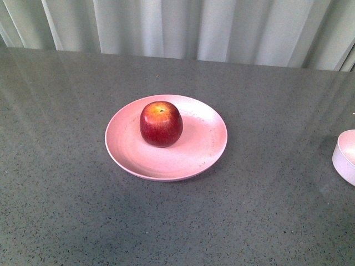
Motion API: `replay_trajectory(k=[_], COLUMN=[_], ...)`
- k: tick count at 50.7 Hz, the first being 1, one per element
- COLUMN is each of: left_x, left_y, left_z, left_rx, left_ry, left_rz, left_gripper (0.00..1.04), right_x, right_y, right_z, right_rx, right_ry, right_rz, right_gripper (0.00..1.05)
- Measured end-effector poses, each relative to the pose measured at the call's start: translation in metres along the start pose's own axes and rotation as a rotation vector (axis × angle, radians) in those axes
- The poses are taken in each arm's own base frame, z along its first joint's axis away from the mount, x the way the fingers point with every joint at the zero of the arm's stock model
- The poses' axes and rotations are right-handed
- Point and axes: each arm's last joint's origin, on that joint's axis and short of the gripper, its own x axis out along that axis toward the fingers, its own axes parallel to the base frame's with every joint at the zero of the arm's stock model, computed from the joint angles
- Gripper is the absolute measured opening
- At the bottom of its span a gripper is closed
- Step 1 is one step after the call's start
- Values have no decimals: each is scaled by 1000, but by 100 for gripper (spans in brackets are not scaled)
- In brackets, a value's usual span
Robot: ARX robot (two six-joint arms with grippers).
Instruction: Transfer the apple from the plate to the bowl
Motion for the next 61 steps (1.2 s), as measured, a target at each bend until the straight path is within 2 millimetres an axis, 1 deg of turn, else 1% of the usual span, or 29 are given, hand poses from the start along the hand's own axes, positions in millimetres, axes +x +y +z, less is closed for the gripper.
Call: replay_trajectory(k=[3, 4, 6, 10, 17, 22, 31, 48, 49, 50, 52, 54, 57, 61], left_x=[0, 0, 0, 0, 0, 0, 0, 0, 0, 0, 0, 0, 0, 0], left_y=[0, 0, 0, 0, 0, 0, 0, 0, 0, 0, 0, 0, 0, 0], left_z=[0, 0, 0, 0, 0, 0, 0, 0, 0, 0, 0, 0, 0, 0], left_rx=[0, 0, 0, 0, 0, 0, 0, 0, 0, 0, 0, 0, 0, 0], left_ry=[0, 0, 0, 0, 0, 0, 0, 0, 0, 0, 0, 0, 0, 0], left_rz=[0, 0, 0, 0, 0, 0, 0, 0, 0, 0, 0, 0, 0, 0], left_gripper=[96, 96, 96, 96, 96, 96, 96, 96, 96, 96, 96, 96, 96, 96], right_x=[21, 31, 45, 66, 97, 111, 131, 152, 153, 155, 156, 157, 159, 160], right_y=[-8, -12, -17, -25, -35, -39, -44, -43, -43, -42, -41, -40, -38, -36], right_z=[-2, -5, -9, -18, -38, -48, -59, -72, -73, -73, -74, -74, -75, -76], right_rx=[6, 11, 19, 38, 74, 93, 117, 185, 187, 191, 194, 194, 197, 203], right_ry=[43, 68, 105, 167, 275, 322, 373, 427, 429, 431, 435, 439, 447, 456], right_rz=[4, 1, -5, -9, -15, -18, -34, -37, -38, -36, -39, -40, -41, -39], right_gripper=[96, 96, 96, 96, 96, 96, 96, 95, 94, 89, 84, 80, 72, 63])
